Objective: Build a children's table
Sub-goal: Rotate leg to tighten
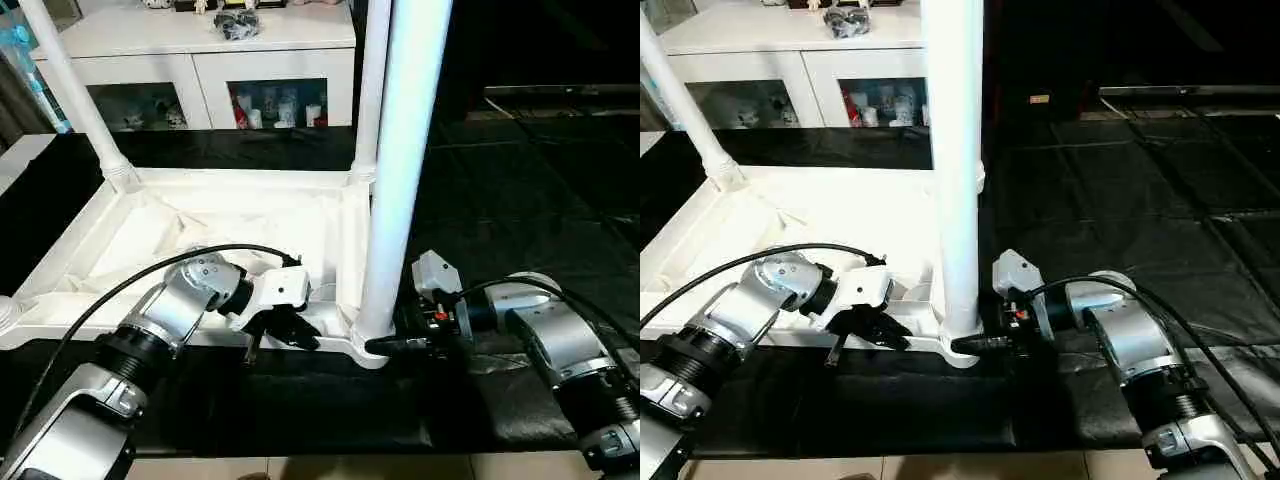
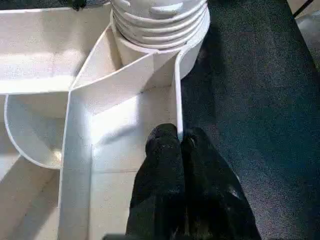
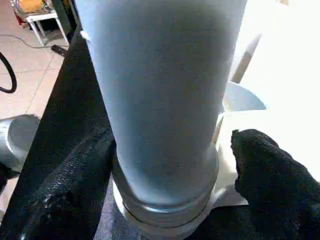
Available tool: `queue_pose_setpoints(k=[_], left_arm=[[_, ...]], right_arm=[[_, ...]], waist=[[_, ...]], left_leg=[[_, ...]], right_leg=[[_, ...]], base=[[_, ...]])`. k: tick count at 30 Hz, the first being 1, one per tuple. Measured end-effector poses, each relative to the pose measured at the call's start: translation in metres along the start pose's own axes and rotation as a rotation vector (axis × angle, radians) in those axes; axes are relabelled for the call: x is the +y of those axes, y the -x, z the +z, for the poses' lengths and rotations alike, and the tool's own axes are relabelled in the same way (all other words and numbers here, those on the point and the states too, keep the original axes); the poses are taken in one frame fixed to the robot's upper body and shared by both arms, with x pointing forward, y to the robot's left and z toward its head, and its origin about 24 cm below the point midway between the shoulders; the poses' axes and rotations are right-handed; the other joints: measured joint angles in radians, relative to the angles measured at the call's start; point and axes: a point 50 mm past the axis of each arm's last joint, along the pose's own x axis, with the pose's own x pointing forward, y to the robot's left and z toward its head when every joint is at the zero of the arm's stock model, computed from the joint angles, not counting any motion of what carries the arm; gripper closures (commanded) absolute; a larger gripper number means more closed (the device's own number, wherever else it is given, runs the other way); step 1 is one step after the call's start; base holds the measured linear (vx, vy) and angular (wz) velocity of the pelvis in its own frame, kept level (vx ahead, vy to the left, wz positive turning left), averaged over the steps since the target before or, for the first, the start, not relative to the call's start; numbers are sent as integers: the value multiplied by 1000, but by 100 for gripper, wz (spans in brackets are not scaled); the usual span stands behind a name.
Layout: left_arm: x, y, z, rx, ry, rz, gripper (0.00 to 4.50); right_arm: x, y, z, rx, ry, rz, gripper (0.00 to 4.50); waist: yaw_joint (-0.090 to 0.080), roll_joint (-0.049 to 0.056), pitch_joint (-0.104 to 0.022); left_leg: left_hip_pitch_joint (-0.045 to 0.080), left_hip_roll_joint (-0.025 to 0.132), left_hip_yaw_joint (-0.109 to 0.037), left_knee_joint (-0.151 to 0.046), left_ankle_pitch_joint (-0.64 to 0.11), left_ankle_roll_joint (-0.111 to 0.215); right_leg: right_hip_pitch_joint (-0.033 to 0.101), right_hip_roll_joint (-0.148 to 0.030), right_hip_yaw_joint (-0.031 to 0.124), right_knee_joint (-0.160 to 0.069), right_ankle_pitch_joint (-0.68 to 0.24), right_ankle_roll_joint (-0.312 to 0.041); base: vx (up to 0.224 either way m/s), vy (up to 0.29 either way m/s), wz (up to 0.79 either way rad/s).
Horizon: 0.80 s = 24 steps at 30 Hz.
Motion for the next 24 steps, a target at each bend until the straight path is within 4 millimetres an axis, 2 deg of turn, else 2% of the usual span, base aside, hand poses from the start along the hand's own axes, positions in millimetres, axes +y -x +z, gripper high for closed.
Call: queue_pose_setpoints(k=[24], left_arm=[[0,0,0,2,0,-4,450]], right_arm=[[6,-7,-5,14,22,20,71]], waist=[[-1,0,0]], left_leg=[[0,0,0,0,0,0]], right_leg=[[0,0,0,0,0,0]], base=[[0,0,0]])
